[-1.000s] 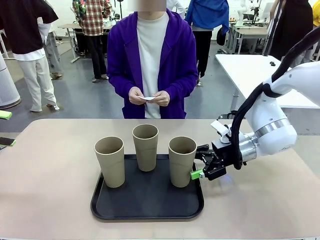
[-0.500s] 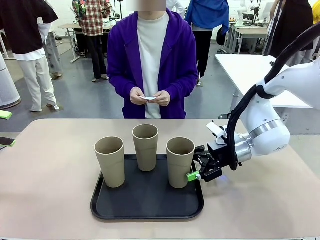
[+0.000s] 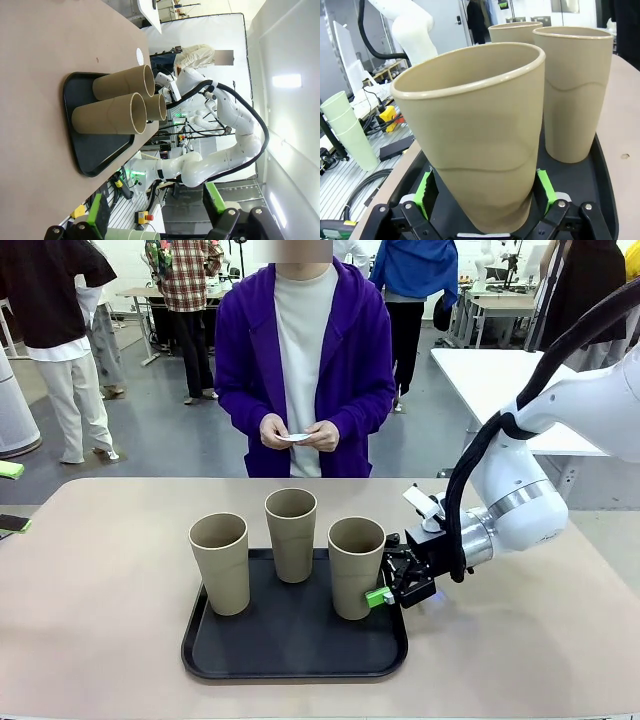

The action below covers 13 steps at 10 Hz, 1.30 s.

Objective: Place coasters on the table and set cups on them.
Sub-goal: Pick up one Reusable plastic cup and place it on a coaster set by the human.

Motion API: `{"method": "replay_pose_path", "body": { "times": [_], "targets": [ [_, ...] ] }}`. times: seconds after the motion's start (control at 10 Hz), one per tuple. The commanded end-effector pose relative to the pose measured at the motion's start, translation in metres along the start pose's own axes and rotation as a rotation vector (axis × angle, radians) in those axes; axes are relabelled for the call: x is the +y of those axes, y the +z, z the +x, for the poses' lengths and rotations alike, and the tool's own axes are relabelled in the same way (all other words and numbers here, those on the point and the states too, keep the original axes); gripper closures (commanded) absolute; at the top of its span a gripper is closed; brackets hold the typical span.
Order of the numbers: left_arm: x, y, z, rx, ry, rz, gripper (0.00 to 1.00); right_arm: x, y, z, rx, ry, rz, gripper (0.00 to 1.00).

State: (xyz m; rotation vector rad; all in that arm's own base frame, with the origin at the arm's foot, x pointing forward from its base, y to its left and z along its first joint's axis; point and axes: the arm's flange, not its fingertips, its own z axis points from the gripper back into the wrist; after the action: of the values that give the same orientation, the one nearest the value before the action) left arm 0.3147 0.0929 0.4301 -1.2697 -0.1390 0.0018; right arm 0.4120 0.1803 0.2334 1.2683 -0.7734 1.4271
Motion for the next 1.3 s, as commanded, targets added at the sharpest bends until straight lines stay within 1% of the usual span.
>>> {"method": "replay_pose_path", "body": {
  "times": [0.0,0.6,0.7,0.8,0.9,1.0,1.1,1.2],
  "targets": [
    [0.000,0.001,0.000,-0.003,-0.015,-0.014,0.00,-0.008,-0.010,-0.003,-0.012,0.035,0.014,0.00],
    [0.000,0.001,0.000,-0.003,-0.015,-0.014,0.00,-0.021,-0.026,-0.006,-0.044,0.033,0.050,0.00],
    [0.000,0.001,0.000,-0.003,-0.015,-0.014,0.00,-0.021,-0.027,-0.007,-0.043,0.045,0.070,0.11],
    [0.000,0.001,0.000,-0.003,-0.015,-0.014,0.00,-0.021,-0.027,-0.006,-0.047,0.057,0.073,0.60],
    [0.000,0.001,0.000,-0.003,-0.015,-0.014,0.00,-0.018,-0.026,-0.005,-0.048,0.061,0.071,0.71],
    [0.000,0.001,0.000,-0.003,-0.015,-0.014,0.00,-0.014,-0.024,-0.003,-0.047,0.067,0.070,1.00],
    [0.000,0.001,0.000,-0.003,-0.015,-0.014,0.00,-0.010,-0.021,0.000,-0.032,0.066,0.059,1.00],
    [0.000,0.001,0.000,-0.003,-0.015,-0.014,0.00,-0.002,-0.012,0.010,-0.037,0.054,0.010,1.00]
  ]
}}
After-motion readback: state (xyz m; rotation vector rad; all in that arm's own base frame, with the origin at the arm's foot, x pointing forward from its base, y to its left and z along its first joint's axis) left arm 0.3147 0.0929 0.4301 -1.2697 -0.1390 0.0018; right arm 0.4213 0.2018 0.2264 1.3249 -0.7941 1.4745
